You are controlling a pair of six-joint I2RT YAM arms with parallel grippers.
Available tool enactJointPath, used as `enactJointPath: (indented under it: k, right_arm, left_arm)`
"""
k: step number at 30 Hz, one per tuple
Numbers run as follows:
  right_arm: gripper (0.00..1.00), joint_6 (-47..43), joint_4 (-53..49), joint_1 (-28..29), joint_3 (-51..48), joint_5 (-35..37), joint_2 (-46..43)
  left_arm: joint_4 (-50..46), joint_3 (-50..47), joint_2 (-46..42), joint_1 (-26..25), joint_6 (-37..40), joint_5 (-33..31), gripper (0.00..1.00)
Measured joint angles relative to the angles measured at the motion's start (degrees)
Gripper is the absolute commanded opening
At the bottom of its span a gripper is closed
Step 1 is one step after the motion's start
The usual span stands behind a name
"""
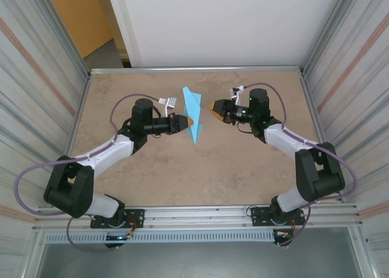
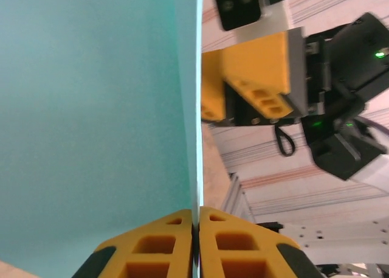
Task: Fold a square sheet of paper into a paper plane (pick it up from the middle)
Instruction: Turn over the paper at the center of the table.
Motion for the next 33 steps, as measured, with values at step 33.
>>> enactJointPath:
  k: [33]
  right_arm:
    - [0.44,-18.7,-32.1,-5.6,-4.1,23.1,-15.2]
  left_arm:
    - [-78.4,44.2,42.2,-21.1,22.4,-86.9,0.07]
